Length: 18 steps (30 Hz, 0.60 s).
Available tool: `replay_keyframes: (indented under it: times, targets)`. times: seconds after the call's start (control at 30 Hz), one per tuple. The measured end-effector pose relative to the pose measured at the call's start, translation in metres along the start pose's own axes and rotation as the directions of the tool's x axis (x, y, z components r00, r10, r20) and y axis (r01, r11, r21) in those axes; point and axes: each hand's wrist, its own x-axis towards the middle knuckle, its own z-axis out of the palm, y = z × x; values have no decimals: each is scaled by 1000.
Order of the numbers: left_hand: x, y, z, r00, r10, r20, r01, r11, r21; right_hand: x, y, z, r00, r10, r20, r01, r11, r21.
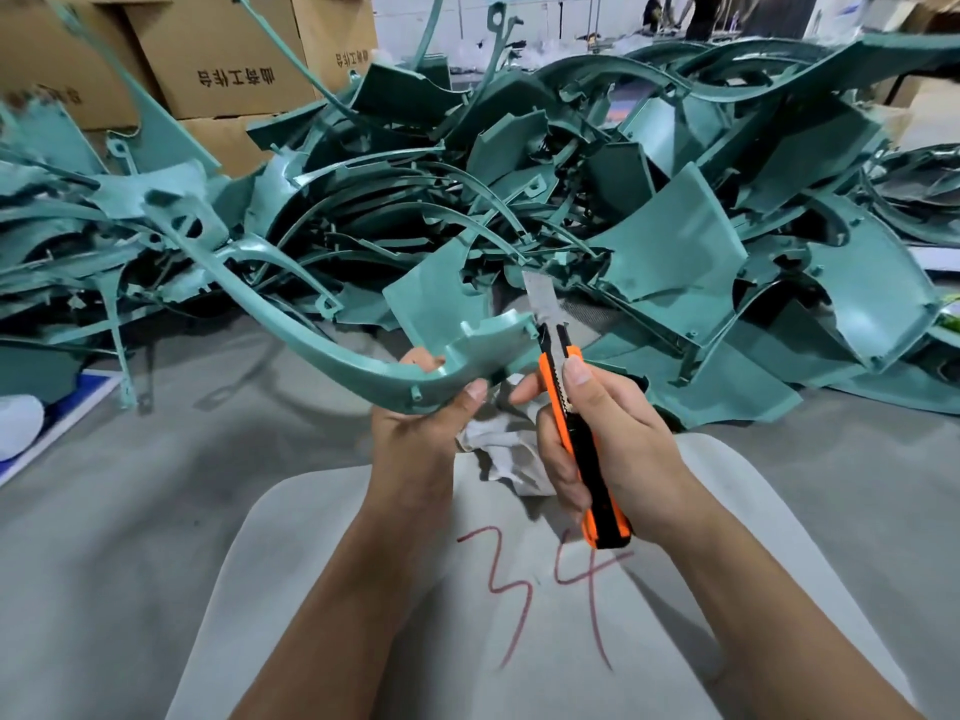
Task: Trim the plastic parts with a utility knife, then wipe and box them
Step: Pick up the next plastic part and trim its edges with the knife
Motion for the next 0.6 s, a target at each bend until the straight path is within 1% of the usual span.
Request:
replay_keyframes:
  times: [0.07,0.13,0.2,0.27,0.3,0.37,0.43,0.47,0.5,0.57,0.6]
  targets:
    - [-1,0,3,1000,-22,-2,22,999,-32,0,0,-1,1000,8,-8,-8,1000,-4]
    - [-1,2,6,999,-41,-2,40,996,-85,1,0,-2,999,11,-49,-11,1000,-6]
    - [1,4,8,999,-44,-21,42,996,-81,2,1,-5,995,13,-103,-14,1000,-10]
    - [1,7,8,998,-55,-44,52,997,-57,3,2,-8,981,30,-190,-37,999,-29]
    - [0,9,7,997,-56,-54,55,998,-29,3,3,-9,967,40,-250,-54,997,-51]
    - [-2,12,4,996,-37,-75,42,998,55,4,3,-14,927,19,-374,-87,982,-165]
    - [-1,13,2,996,-43,-81,48,997,56,4,1,-15,905,-57,-421,-61,963,-261]
    - [-1,14,2,997,-40,-73,43,998,47,3,-1,-14,911,-87,-402,-16,969,-245]
    - [0,15,2,998,-32,-59,35,998,45,2,-2,-11,930,-107,-351,36,979,-203]
    - [-1,13,4,999,-20,-28,21,999,37,-2,-2,-5,972,-132,-196,108,986,-127]
    - [-2,12,5,999,-27,-31,28,1000,15,-3,-1,-1,984,-133,-119,119,986,-115]
